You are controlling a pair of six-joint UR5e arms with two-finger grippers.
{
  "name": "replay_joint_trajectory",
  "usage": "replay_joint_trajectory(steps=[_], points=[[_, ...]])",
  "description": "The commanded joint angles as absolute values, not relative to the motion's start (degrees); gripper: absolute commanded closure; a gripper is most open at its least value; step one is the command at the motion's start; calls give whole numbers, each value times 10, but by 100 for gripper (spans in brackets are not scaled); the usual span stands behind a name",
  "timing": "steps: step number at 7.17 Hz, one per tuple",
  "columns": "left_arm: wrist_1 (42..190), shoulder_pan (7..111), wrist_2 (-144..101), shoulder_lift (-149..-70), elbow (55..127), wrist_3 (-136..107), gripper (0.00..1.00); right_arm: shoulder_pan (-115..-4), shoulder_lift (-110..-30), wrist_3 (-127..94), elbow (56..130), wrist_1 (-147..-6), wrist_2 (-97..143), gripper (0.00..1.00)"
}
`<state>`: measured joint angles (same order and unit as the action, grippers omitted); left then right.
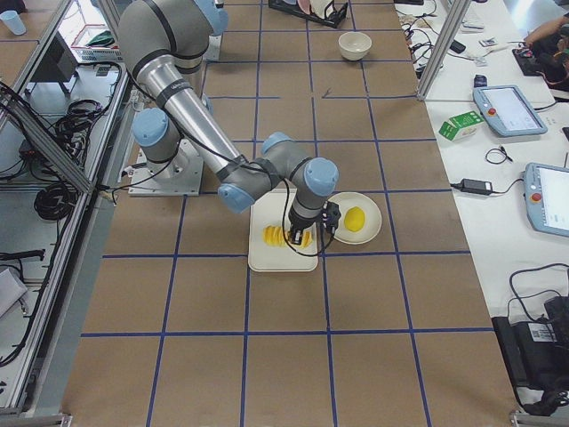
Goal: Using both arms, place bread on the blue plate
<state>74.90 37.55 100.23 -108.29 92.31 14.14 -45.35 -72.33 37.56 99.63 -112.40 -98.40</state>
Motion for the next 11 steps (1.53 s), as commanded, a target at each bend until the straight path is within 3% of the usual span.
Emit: replay_joint_trajectory(steps=[1,4,7,9,11], points=[[838,377,1017,-1043,905,143,100,-501,-766,342,996,-1110,-979,100],[1058,408,1013,-936,893,126,100,-617,-836,186,990,-1018,-953,100],[1056,607,901,-876,940,123,100,-729,-858,86,968,-985,-950,100],[939,732,816,-892,996,120,100,-771,-853,34,945,-966,-948,100],[773,838,712,-910,1099,33,100,-822,-851,-36,931,-965,-916,100]])
